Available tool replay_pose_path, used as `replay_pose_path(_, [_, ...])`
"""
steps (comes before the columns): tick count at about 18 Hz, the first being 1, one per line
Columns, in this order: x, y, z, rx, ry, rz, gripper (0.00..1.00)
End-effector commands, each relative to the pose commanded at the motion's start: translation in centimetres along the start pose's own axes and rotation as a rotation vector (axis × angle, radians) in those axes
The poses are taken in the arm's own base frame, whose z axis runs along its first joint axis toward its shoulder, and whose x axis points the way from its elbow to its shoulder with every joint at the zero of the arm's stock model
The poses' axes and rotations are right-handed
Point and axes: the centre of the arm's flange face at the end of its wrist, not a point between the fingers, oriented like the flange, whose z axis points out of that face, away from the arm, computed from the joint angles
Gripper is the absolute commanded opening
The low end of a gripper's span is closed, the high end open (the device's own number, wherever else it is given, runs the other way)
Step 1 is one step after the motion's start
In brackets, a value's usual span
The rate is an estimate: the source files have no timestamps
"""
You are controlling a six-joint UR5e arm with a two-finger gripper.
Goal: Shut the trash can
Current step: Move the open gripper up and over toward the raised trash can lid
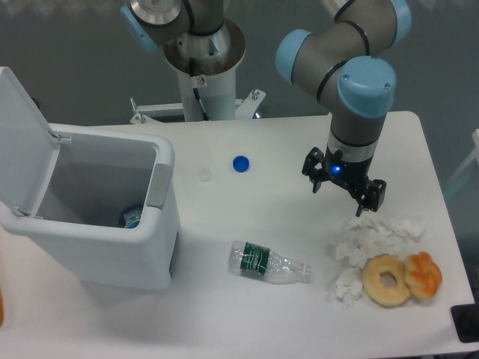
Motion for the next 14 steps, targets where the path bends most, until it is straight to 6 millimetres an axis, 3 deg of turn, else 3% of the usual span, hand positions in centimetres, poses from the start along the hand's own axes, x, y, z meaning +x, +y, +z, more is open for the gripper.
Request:
replay_pose_path(7, [2.4,-2.1,0.1,-0.001,0.027,0.034,1.0])
replay_pose_path(12, [5.1,-1.3,-5.1,-0.001,0.045,0.001,1.0])
replay_pose_path(14, [7.6,-1.3,-7.4,-0.004,0.076,0.008,1.0])
